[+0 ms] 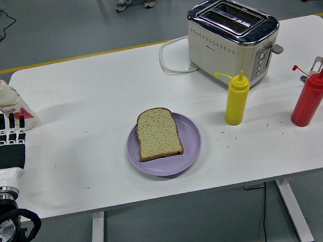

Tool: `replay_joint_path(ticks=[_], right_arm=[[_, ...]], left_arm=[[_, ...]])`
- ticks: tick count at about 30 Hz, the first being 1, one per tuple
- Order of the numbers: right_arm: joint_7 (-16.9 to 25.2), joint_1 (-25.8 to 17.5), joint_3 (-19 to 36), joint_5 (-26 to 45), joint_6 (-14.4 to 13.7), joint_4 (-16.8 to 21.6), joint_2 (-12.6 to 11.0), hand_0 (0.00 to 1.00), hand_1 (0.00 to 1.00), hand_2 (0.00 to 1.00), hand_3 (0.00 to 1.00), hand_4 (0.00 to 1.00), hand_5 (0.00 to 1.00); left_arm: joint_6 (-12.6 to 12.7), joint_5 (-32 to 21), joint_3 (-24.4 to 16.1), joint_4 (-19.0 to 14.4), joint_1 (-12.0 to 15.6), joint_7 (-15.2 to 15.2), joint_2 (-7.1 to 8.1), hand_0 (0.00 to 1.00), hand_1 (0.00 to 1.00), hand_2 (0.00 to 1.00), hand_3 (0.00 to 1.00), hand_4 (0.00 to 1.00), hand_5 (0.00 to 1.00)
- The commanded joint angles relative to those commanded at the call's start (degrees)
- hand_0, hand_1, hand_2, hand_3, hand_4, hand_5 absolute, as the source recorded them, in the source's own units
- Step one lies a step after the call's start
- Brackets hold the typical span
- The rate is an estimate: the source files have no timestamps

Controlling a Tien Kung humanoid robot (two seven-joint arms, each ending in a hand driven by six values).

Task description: Pick up the cup,pour liquid into bread,place the cup on the desk

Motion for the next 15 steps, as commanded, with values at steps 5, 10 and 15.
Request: replay_joint_path(ticks=[5,10,15], right_arm=[[-0.5,-0.3,0.4,-0.7,0.4,2.6,-0.2,0.806,0.76,0.733,0.761,0.559,0.5],[-1.1,-0.4,0.5,-1.2,1.1,2.6,-0.4,0.804,0.757,0.732,0.756,0.559,0.499],[-2.5,-0.6,0.4,-1.8,2.8,2.6,-0.5,0.804,0.757,0.732,0.756,0.559,0.499]], left_arm=[[0.0,0.0,0.0,0.0,0.0,0.0,0.0,0.864,0.873,0.934,0.862,0.719,0.998],[0.0,0.0,-0.1,0.0,0.1,0.0,0.0,0.863,0.873,0.934,0.862,0.719,0.998],[0.0,0.0,-0.1,0.0,0.0,0.0,0.0,0.863,0.873,0.934,0.862,0.719,0.998]])
